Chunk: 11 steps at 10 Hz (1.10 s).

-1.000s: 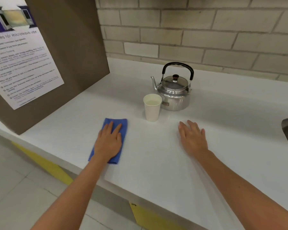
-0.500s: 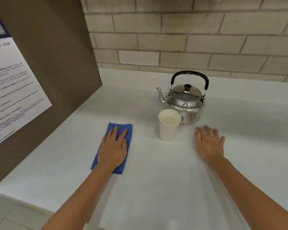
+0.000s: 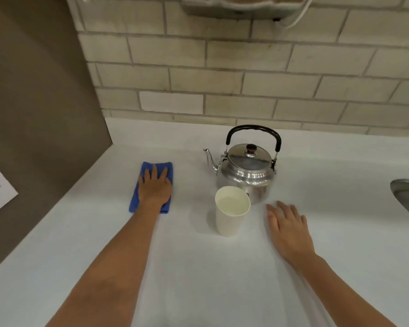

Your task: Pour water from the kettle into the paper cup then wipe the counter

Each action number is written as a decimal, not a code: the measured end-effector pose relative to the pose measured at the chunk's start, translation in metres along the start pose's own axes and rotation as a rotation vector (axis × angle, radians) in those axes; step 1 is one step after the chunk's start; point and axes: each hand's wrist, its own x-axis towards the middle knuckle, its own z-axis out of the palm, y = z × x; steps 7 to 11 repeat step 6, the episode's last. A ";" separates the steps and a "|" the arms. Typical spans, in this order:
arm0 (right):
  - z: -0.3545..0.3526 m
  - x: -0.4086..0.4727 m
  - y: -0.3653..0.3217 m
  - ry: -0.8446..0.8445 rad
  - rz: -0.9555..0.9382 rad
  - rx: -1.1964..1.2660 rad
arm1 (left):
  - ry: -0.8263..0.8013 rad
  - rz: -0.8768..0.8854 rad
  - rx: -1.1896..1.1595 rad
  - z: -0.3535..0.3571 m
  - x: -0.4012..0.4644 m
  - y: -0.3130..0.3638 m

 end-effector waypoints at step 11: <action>-0.041 0.009 -0.008 -0.071 -0.016 -0.083 | 0.007 0.156 -0.035 -0.001 -0.084 0.051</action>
